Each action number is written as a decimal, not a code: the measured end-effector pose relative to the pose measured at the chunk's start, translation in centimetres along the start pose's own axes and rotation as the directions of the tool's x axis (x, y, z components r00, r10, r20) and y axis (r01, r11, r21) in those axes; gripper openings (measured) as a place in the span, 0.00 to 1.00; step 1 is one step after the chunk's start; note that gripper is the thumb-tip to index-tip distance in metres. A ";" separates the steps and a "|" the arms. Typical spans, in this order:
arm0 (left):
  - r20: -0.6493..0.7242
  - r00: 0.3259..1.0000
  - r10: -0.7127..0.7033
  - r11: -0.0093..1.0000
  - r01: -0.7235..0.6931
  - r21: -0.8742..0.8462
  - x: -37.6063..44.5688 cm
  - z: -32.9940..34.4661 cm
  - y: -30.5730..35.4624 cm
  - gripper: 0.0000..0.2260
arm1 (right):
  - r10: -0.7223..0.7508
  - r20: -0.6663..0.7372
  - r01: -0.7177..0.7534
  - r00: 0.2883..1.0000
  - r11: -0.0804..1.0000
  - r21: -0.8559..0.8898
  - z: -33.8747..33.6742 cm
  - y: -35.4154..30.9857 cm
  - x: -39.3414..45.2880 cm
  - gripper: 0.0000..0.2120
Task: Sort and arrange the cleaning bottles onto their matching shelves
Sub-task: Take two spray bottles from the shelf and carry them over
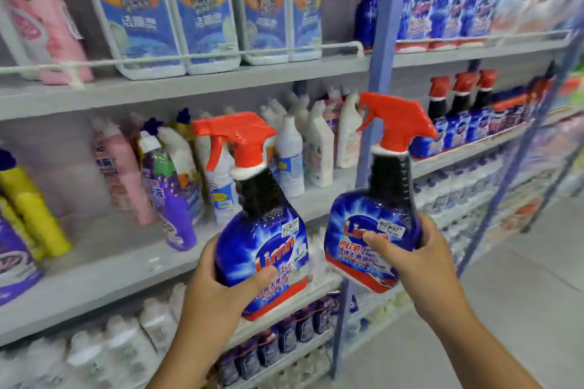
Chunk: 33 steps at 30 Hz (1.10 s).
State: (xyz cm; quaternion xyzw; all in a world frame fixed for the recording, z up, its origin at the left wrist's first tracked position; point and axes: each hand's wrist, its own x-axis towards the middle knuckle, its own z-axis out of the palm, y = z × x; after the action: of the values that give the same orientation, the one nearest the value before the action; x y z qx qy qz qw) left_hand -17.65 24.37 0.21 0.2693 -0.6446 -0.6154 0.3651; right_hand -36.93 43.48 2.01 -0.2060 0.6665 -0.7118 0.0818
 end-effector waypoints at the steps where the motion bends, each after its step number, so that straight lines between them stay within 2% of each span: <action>1: 0.004 1.000 0.002 1.000 -0.002 -0.001 0.4 2.5 -0.1 0.31 | -0.005 -0.003 0.005 1.000 1.000 -0.005 -2.1 0.3 1.3 0.20; 8: -0.048 0.999 0.005 1.000 -0.005 0.006 3.3 19.2 -0.3 0.34 | -0.011 0.015 0.011 1.000 1.000 -0.013 -15.8 1.5 11.1 0.19; 12: -0.075 0.997 0.003 1.000 -0.003 0.003 4.4 26.4 -0.4 0.30 | 0.007 -0.003 -0.008 1.000 0.999 -0.040 -22.1 2.4 16.7 0.20; 15: -0.089 0.996 -0.026 1.000 0.027 0.003 5.6 30.6 -0.8 0.31 | 0.024 -0.025 -0.025 0.999 0.999 -0.041 -25.2 3.5 20.6 0.23; 18: -0.098 0.994 -0.039 0.999 0.042 0.032 7.7 34.3 -1.6 0.30 | 0.027 -0.058 -0.030 0.998 0.999 -0.039 -27.0 4.8 24.4 0.26; 22: -0.096 0.994 -0.058 0.998 0.061 0.029 12.2 38.1 -2.9 0.32 | 0.014 -0.088 -0.019 0.996 0.998 -0.061 -27.9 6.0 30.0 0.20; 27: -0.114 0.993 -0.007 0.999 0.011 0.042 19.2 41.7 -4.6 0.29 | 0.001 -0.122 -0.013 0.992 0.995 -0.099 -28.2 7.5 37.5 0.21; 33: -0.111 0.993 0.035 0.996 -0.026 0.082 25.7 45.2 -5.6 0.31 | -0.037 -0.153 0.011 0.988 0.986 -0.164 -28.4 9.0 44.9 0.22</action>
State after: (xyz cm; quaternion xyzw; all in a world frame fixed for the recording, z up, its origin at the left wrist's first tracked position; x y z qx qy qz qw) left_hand -69.63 30.32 -0.66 0.3081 -0.6512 -0.5671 0.3992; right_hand -90.25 51.08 0.69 -0.1640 0.7243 -0.6697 0.0040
